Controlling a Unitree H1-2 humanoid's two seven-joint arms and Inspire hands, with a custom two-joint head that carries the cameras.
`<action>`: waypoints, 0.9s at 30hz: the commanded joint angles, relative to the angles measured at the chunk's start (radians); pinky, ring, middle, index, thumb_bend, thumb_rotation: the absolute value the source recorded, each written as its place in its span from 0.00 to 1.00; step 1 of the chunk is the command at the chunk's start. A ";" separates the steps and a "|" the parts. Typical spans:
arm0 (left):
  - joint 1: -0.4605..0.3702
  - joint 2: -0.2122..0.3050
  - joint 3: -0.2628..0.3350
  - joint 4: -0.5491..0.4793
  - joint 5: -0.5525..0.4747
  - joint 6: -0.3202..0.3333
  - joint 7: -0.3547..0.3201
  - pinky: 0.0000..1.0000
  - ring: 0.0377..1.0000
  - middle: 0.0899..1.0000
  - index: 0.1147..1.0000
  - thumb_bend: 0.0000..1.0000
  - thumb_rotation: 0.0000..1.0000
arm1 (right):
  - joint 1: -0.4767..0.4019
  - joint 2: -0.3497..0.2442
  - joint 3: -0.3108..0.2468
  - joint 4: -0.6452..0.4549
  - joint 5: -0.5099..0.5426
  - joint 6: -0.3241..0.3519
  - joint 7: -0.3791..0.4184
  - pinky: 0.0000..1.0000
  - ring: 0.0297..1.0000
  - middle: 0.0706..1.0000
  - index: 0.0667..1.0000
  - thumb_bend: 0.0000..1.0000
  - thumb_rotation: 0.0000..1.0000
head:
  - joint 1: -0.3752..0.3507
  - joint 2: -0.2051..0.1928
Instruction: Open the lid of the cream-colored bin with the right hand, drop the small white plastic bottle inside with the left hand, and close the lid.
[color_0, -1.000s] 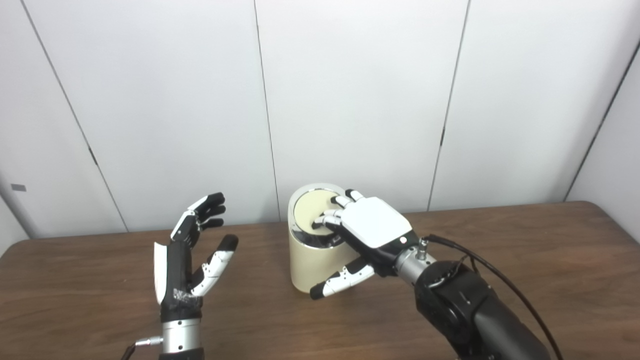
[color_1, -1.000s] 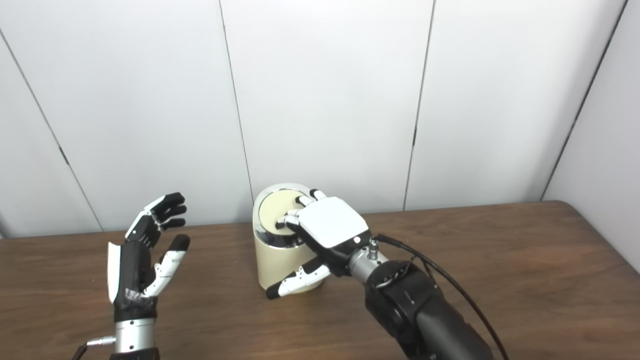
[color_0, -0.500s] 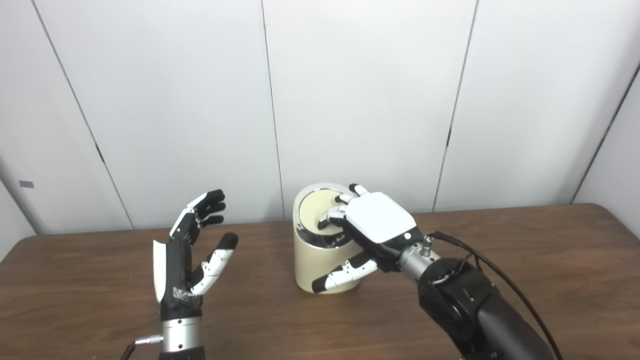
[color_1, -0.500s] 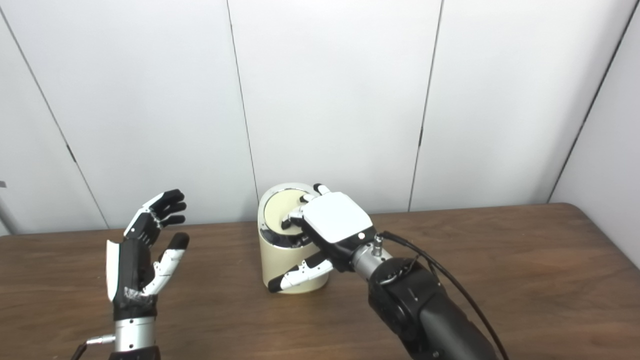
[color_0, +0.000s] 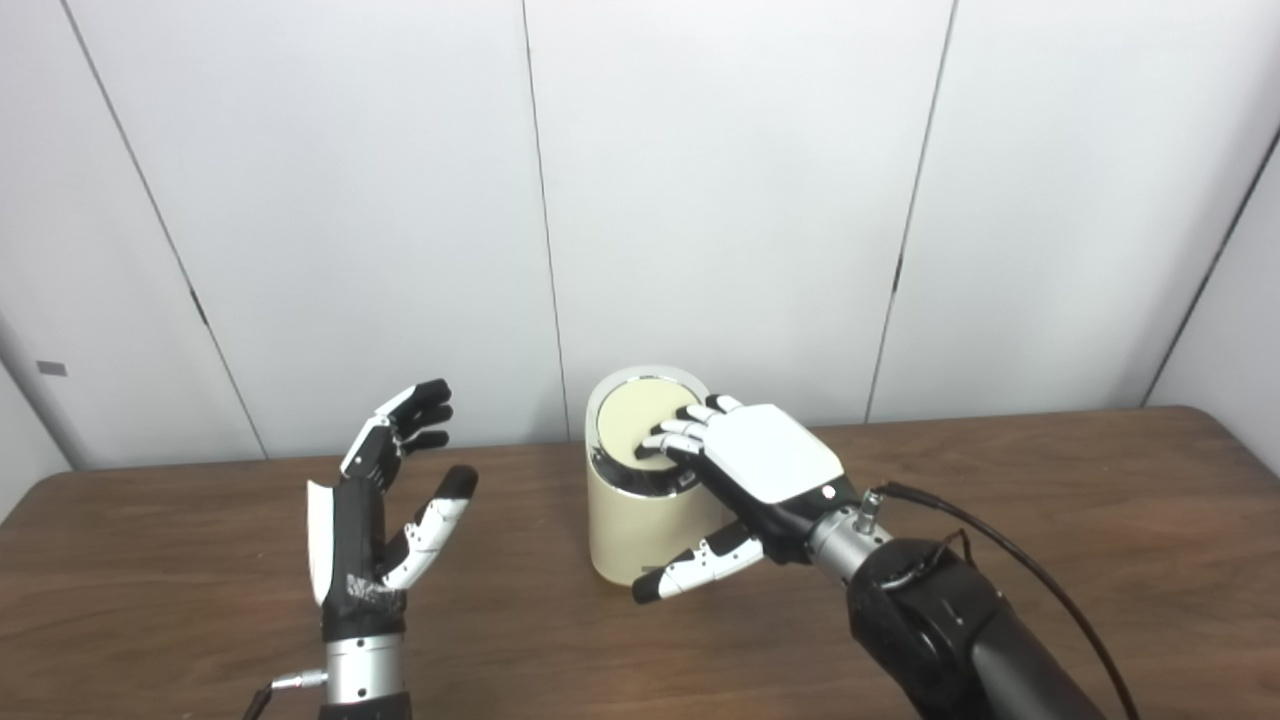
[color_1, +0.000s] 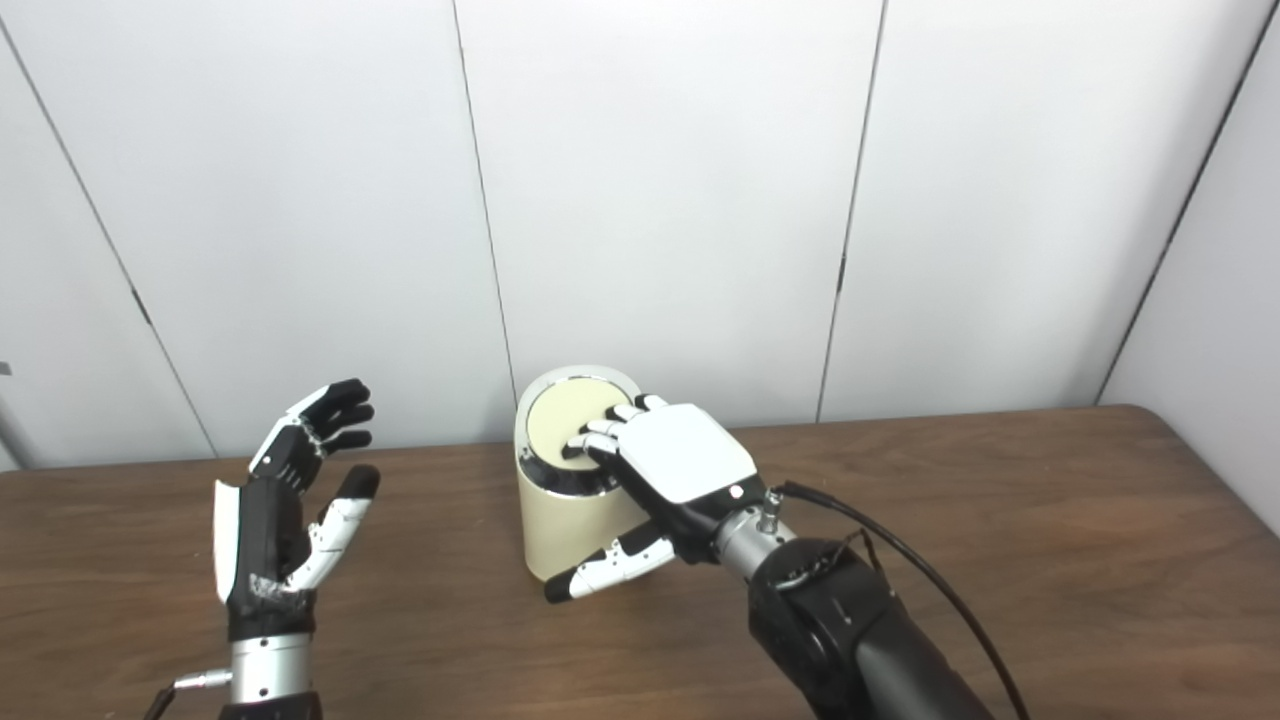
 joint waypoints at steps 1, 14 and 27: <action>-0.032 0.005 0.002 -0.015 0.014 -0.017 0.008 0.67 0.73 0.75 0.74 0.79 0.69 | -0.006 0.003 -0.017 -0.009 0.006 0.001 0.007 0.97 0.94 0.89 0.86 1.00 0.86 | 0.000 0.000; -0.032 0.008 -0.003 -0.010 0.010 -0.018 0.008 0.66 0.73 0.75 0.74 0.80 0.69 | 0.014 0.026 -0.050 -0.015 0.017 0.001 -0.021 0.99 0.99 0.95 0.93 1.00 0.81 | -0.002 -0.002; -0.029 0.006 -0.003 -0.013 0.012 -0.017 0.006 0.66 0.73 0.75 0.74 0.79 0.68 | 0.056 0.050 -0.091 -0.012 0.055 -0.018 -0.120 1.00 0.98 0.96 0.93 0.98 0.78 | 0.001 -0.006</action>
